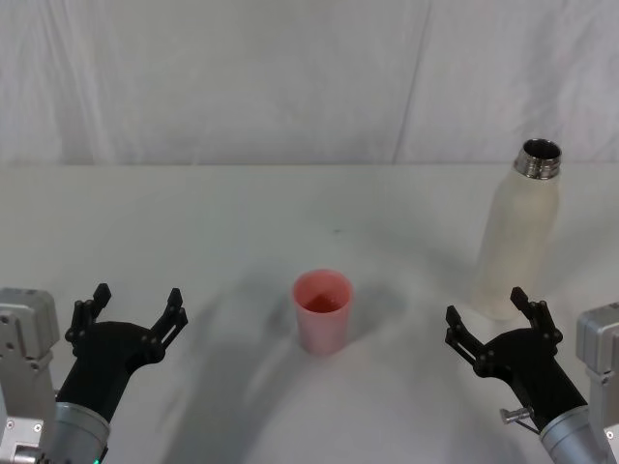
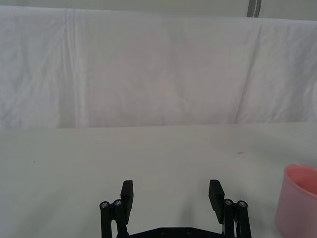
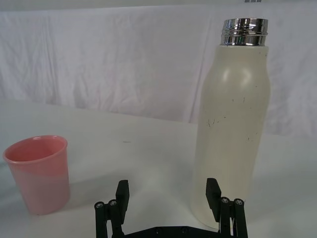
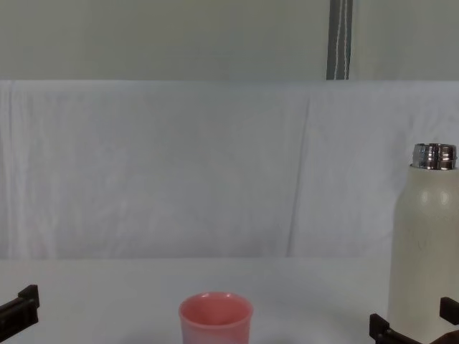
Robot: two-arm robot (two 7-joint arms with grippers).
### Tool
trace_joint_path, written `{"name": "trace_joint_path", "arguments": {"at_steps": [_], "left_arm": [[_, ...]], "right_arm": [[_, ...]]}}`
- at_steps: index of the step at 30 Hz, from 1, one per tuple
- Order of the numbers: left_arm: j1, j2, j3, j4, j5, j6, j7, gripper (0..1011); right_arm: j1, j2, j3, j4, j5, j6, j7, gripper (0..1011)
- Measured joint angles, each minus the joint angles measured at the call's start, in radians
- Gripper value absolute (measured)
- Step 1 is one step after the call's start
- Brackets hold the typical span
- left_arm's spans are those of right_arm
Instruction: Grasp the thermos with one hand and pour water into the cup lid.
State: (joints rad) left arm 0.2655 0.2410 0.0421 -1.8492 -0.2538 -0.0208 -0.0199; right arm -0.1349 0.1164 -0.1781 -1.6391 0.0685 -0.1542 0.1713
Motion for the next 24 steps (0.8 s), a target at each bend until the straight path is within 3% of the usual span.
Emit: {"name": "trace_joint_path", "arguments": {"at_steps": [14,24], "left_arm": [[0.000,0.000,0.000,0.000,0.000,0.000,0.000,1001],[0.000,0.000,0.000,0.000,0.000,0.000,0.000,1001]], "right_arm": [[0.010,0.004,0.036,0.006,0.029,-0.011,-0.012,1001],[0.042,0.013,0.058,0.006,0.051,0.012,-0.008,1001]]}}
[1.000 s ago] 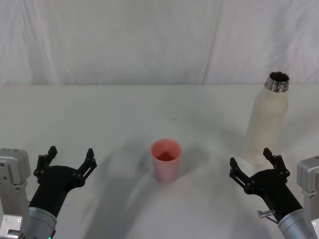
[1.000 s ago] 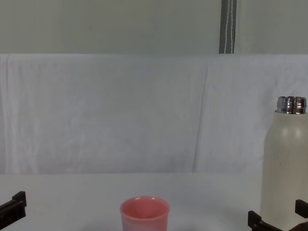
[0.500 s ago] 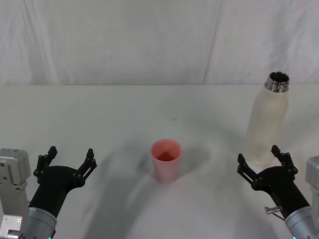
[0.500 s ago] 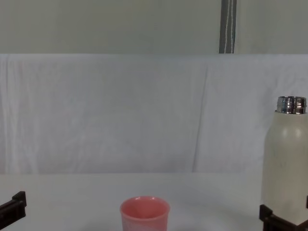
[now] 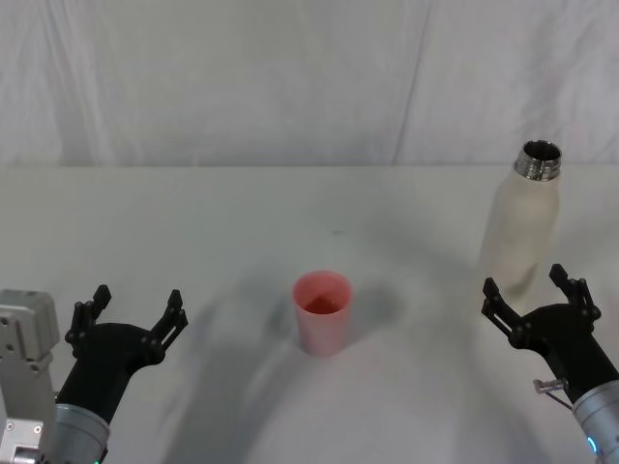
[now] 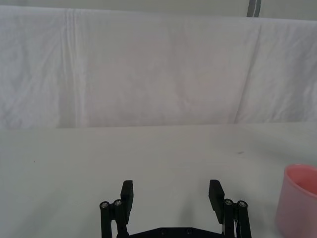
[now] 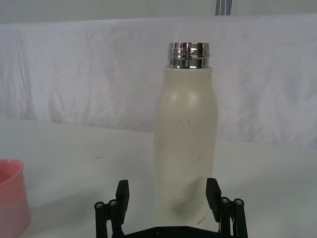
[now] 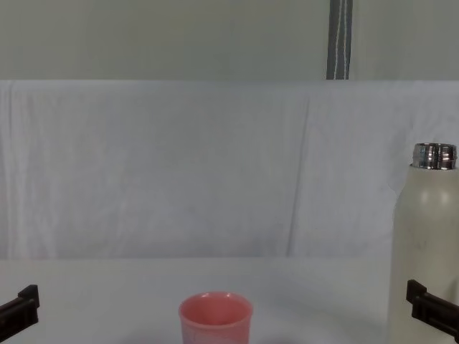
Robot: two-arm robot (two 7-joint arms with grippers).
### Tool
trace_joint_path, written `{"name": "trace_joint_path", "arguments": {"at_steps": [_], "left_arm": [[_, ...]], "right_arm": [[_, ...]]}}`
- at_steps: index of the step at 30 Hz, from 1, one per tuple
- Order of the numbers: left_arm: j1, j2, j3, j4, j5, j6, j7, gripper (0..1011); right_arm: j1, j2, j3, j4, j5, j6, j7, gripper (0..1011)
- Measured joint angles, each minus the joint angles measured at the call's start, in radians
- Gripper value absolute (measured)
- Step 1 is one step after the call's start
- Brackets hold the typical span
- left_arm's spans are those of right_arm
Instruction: Grasp the thermos with one hand and pour water into the cup lid.
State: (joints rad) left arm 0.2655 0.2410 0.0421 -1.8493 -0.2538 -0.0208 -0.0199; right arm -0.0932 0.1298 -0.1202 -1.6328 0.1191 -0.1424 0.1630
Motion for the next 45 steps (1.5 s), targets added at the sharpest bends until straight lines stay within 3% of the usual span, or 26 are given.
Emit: {"name": "trace_joint_path", "arguments": {"at_steps": [15,45], "left_arm": [[0.000,0.000,0.000,0.000,0.000,0.000,0.000,1001],[0.000,0.000,0.000,0.000,0.000,0.000,0.000,1001]], "right_arm": [[0.044,0.004,0.009,0.025,0.025,0.016,0.010,1001],[0.150,-0.001,0.005,0.131,0.040,-0.011,0.021,1001]]}}
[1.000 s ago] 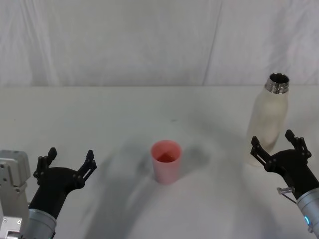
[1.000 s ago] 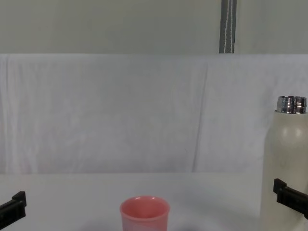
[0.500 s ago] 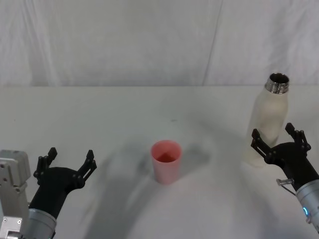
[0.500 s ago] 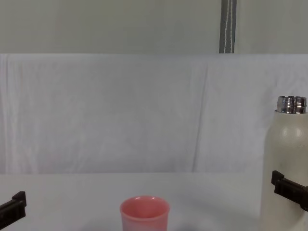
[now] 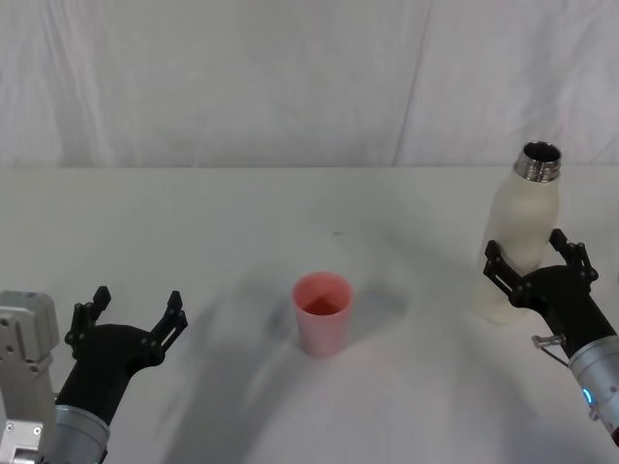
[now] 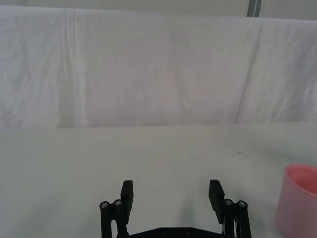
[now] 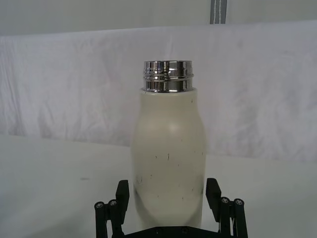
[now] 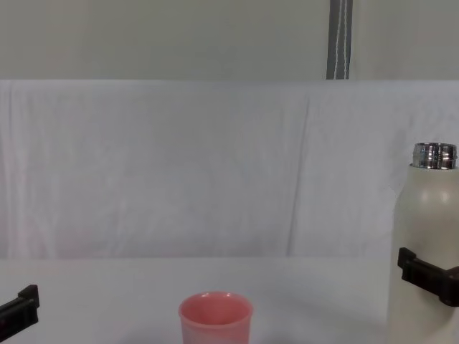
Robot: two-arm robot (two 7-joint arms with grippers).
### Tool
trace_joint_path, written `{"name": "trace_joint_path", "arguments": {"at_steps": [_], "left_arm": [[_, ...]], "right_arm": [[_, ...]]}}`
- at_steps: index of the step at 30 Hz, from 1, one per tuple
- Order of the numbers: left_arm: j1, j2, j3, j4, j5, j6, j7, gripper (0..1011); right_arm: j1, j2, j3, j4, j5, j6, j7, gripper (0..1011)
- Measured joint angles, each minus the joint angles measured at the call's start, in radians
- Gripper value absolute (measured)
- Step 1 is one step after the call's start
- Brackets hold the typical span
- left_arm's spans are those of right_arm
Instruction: Grasp the thermos with one hand and pour water into the cup lid.
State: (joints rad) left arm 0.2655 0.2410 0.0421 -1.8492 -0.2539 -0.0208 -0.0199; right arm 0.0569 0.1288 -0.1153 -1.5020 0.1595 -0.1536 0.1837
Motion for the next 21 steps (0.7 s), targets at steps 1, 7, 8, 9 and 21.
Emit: {"name": "trace_joint_path", "arguments": {"at_steps": [1,7,8,9,21], "left_arm": [[0.000,0.000,0.000,0.000,0.000,0.000,0.000,1001],[0.000,0.000,0.000,0.000,0.000,0.000,0.000,1001],[0.000,0.000,0.000,0.000,0.000,0.000,0.000,1001],[0.000,0.000,0.000,0.000,0.000,0.000,0.000,1001],[0.000,0.000,0.000,0.000,0.000,0.000,0.000,1001]], "right_arm": [[0.003,0.000,0.000,0.003,0.000,0.000,0.000,1001],[0.028,-0.002,-0.004,0.023,-0.002,-0.003,0.000,1000],[0.031,-0.003,-0.005,0.026,-0.003,-0.003,0.000,1000],[0.034,-0.003,-0.005,0.028,-0.003,-0.003,0.000,1001],[0.045,-0.005,-0.007,0.037,-0.005,-0.002,0.001,1000]]}}
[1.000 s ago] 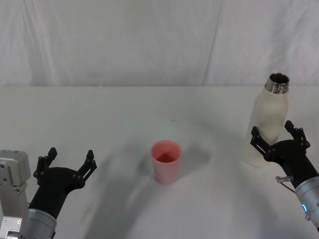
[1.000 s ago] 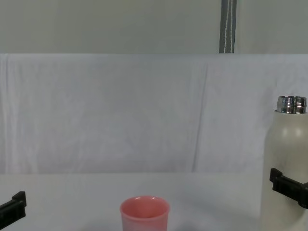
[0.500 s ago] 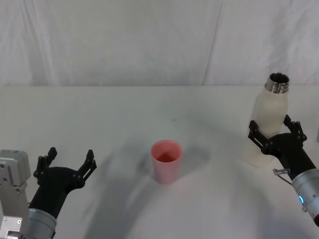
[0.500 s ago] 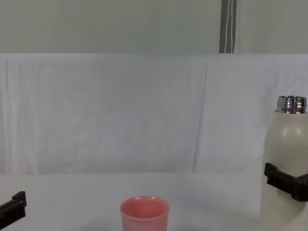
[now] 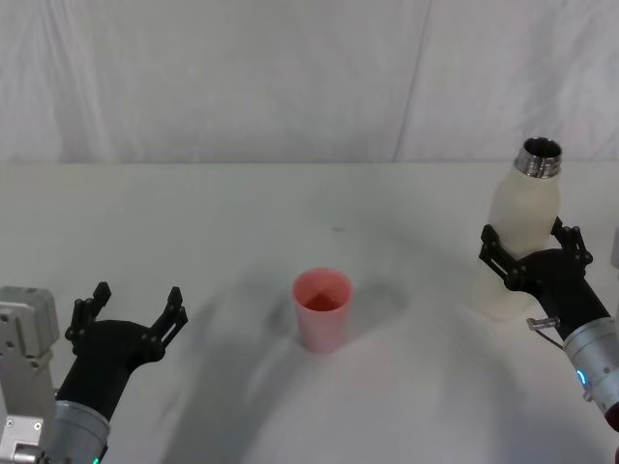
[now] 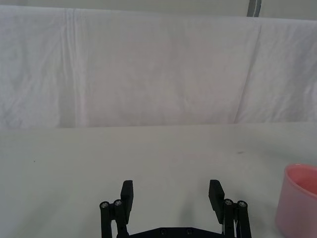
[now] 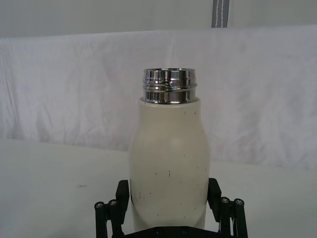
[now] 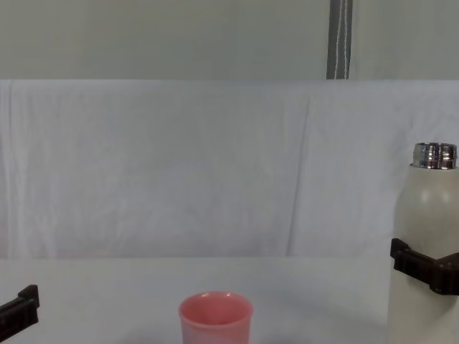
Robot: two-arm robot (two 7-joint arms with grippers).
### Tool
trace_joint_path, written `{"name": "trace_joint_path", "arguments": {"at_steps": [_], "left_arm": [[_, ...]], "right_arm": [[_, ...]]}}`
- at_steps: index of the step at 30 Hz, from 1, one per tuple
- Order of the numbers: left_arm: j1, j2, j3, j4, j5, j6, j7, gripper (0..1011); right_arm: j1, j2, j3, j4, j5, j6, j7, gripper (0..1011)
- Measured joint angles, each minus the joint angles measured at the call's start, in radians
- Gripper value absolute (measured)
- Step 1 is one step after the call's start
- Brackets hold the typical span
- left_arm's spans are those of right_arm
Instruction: Grasp the thermos with one hand and pour water into the cup lid.
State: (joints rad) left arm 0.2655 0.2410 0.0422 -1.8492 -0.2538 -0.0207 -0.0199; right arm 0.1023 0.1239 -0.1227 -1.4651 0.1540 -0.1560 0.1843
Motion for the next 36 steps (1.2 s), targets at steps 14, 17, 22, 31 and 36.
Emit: {"name": "trace_joint_path", "arguments": {"at_steps": [14,17,22,31,36], "left_arm": [[0.000,0.000,0.000,0.000,0.000,0.000,0.000,1001],[0.000,0.000,0.000,0.000,0.000,0.000,0.000,1001],[0.000,0.000,0.000,0.000,0.000,0.000,0.000,1001],[0.000,0.000,0.000,0.000,0.000,0.000,0.000,1001],[0.000,0.000,0.000,0.000,0.000,0.000,0.000,1001]], "right_arm": [[-0.002,0.000,0.000,-0.002,-0.001,0.001,0.000,947],[-0.002,0.000,0.000,-0.002,-0.001,0.001,0.000,947],[-0.002,0.000,0.000,-0.002,-0.001,0.001,0.000,947],[-0.003,0.000,0.000,-0.003,-0.001,0.001,0.000,947],[-0.001,0.002,0.001,-0.004,0.001,0.001,0.001,947]]}}
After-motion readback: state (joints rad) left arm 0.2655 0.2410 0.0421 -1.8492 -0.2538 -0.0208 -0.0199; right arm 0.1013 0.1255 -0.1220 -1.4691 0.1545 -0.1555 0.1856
